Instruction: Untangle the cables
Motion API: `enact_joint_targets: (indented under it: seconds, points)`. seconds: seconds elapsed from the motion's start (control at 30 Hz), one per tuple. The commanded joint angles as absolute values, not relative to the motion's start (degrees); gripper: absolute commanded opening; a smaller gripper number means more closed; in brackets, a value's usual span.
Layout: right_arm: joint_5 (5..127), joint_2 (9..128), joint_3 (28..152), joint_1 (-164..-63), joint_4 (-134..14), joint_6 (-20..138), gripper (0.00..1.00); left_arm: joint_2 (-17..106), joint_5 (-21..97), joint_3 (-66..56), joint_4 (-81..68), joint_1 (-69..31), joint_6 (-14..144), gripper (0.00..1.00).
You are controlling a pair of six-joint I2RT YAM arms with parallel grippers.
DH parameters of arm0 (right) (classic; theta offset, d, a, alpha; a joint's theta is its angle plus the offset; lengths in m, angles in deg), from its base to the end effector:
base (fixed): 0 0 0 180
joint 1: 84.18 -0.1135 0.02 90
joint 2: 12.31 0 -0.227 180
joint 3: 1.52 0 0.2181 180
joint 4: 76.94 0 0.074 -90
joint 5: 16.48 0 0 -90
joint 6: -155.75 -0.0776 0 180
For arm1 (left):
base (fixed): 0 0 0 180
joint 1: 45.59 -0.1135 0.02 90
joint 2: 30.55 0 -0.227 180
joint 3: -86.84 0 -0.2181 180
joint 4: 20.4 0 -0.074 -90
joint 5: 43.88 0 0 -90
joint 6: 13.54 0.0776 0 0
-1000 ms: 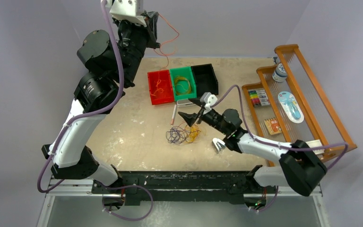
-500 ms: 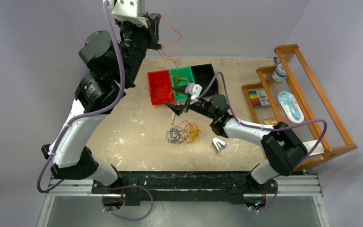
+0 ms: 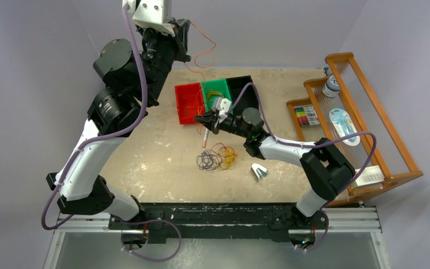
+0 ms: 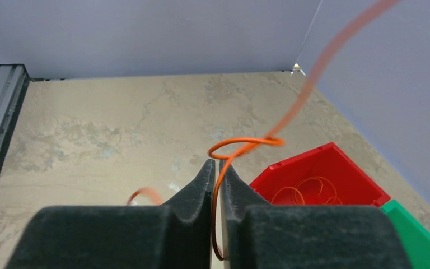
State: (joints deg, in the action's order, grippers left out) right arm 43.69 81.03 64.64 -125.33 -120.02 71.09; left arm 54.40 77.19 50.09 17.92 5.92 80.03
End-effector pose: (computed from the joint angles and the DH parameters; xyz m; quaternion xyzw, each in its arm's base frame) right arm 0.2481 0.2680 0.2792 -0.4185 0.4539 0.3847 0.6862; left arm 0.1848 -0.1681 0.5732 0.0611 0.5916 -0.1802 0.7835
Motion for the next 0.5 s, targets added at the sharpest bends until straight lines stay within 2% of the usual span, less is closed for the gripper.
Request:
enact_joint_targets:
  seconds: [0.0,0.47]
  points:
    - [41.8,78.6,63.3,-125.5,-122.6,69.0,0.05,52.0,77.2,49.2,16.2,6.2,79.2,0.00]
    - [40.2,69.7,59.4,-125.5,-121.3,67.4,0.00,47.1,81.3,41.3,16.5,6.2,76.8,0.00]
